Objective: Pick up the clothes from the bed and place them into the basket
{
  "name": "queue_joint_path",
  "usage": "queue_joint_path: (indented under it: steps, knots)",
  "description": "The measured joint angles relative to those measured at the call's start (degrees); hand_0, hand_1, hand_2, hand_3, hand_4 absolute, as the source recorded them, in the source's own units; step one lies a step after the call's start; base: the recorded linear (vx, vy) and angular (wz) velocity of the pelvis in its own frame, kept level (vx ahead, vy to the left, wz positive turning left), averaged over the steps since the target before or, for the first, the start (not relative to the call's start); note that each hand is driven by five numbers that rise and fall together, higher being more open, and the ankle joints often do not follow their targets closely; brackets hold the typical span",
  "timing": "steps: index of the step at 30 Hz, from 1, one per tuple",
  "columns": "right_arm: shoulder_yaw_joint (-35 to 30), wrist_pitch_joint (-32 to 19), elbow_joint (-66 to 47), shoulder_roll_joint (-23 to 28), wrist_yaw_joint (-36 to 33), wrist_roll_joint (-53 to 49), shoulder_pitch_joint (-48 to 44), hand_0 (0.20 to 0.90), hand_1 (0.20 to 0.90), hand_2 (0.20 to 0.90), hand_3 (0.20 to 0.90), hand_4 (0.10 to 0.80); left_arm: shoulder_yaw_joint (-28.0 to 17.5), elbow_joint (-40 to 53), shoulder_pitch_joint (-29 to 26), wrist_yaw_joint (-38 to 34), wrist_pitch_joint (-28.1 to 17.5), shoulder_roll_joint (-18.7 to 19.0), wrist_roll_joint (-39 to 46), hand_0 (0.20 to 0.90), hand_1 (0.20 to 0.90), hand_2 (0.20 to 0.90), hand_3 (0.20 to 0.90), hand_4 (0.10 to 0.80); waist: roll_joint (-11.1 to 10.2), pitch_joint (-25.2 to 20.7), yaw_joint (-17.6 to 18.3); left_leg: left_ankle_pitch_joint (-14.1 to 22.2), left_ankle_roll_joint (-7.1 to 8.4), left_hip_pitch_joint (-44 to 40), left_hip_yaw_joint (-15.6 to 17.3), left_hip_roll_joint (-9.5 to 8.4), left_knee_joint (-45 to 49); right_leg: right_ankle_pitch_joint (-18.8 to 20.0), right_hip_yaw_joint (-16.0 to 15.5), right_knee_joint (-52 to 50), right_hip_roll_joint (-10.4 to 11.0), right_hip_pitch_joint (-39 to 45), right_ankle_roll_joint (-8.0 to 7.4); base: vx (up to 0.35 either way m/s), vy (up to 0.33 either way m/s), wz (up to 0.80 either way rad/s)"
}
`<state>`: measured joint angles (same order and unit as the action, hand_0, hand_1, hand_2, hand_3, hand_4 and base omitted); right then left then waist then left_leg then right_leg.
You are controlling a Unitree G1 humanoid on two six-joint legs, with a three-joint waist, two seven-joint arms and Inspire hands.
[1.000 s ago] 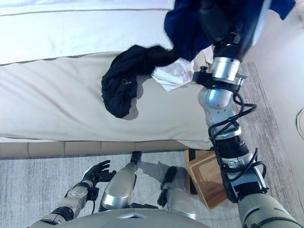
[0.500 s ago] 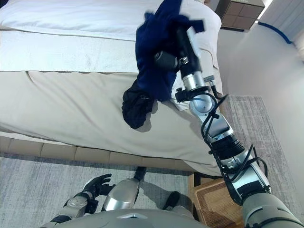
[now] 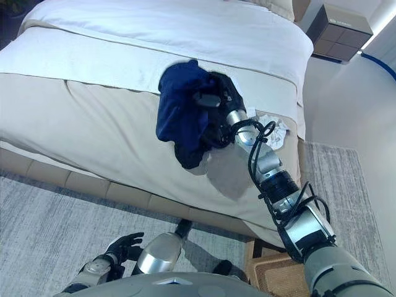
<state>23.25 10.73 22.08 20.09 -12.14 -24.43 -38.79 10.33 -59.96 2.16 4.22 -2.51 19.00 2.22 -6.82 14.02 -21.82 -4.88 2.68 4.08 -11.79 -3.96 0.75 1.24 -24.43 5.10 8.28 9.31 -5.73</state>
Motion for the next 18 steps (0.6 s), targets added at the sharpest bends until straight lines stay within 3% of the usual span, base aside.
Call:
queue_joint_path:
  steps: [9, 18]
  knots:
    - [-0.09, 0.75, 3.42, 2.9, -1.41, 13.1, 0.16, 0.3, 0.3, 0.3, 0.2, 0.1, 0.05, -0.39, 0.04, 0.07, 0.13, 0.07, -0.14, 0.9, 0.9, 0.9, 0.9, 0.8, -0.07, 0.04, 0.19, -0.2, -0.27, 0.81, -1.51, -0.29, 0.1, -0.32, -1.29, 0.03, -0.27, 0.06, -0.42, 0.003, -0.011, 0.09]
    - [-3.08, -1.07, -4.64, 6.01, -3.69, 14.21, 0.1, 0.3, 0.3, 0.3, 0.2, 0.1, 0.0, -0.47, -0.02, -0.01, 0.05, 0.13, -0.21, 0.9, 0.9, 0.9, 0.9, 0.8, -0.72, 0.42, 0.89, -0.31, -0.16, 1.65, -2.18, -0.22, 0.82, -0.39, -1.49, 0.06, -0.63, -0.21, -0.43, -0.024, -0.008, 0.04]
